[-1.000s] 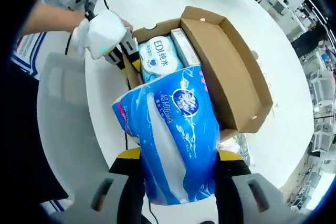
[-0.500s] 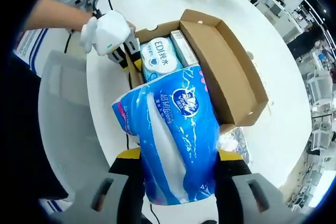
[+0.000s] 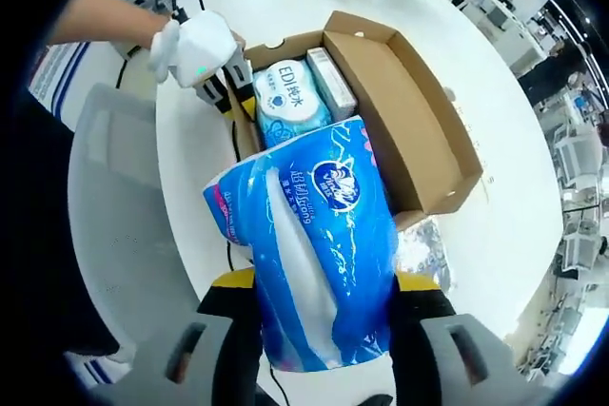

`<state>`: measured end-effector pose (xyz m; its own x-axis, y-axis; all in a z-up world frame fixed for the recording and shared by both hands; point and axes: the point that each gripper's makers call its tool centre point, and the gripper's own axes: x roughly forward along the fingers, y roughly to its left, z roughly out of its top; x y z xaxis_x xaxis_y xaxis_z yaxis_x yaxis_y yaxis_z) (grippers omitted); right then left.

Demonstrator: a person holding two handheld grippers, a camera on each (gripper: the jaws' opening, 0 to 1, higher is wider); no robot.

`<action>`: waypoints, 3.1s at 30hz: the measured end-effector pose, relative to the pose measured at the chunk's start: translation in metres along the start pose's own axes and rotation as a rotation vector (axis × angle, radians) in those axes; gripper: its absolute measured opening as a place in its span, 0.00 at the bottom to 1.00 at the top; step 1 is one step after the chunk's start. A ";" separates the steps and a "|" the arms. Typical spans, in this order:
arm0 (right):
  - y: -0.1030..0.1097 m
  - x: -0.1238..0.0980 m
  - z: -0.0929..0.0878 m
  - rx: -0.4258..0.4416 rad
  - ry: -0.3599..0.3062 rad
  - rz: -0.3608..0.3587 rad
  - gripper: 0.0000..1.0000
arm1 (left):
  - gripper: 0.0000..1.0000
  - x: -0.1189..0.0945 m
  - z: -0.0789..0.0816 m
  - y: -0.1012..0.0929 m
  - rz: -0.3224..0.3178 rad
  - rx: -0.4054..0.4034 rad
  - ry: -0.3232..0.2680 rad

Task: Operate the shoe box by opening the lid, removing the specified soft item, and placing it in the target area until the item is outside and the box remains undamaged.

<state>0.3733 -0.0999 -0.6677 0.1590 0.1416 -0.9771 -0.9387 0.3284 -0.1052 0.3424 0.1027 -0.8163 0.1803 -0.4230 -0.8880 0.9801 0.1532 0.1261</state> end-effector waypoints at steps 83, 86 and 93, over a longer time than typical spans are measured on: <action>-0.057 -0.019 -0.099 0.075 0.007 -0.067 0.50 | 0.04 0.000 0.001 -0.001 0.001 -0.001 0.001; -0.065 -0.016 -0.102 0.063 0.017 -0.072 0.50 | 0.04 0.000 0.001 -0.001 0.000 -0.003 0.002; -0.083 -0.011 -0.102 0.021 0.007 -0.084 0.51 | 0.04 0.000 0.001 -0.001 0.000 -0.003 0.001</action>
<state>0.4185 -0.2236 -0.6668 0.2349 0.1057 -0.9663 -0.9153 0.3586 -0.1833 0.3417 0.1017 -0.8164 0.1803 -0.4218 -0.8886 0.9798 0.1563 0.1246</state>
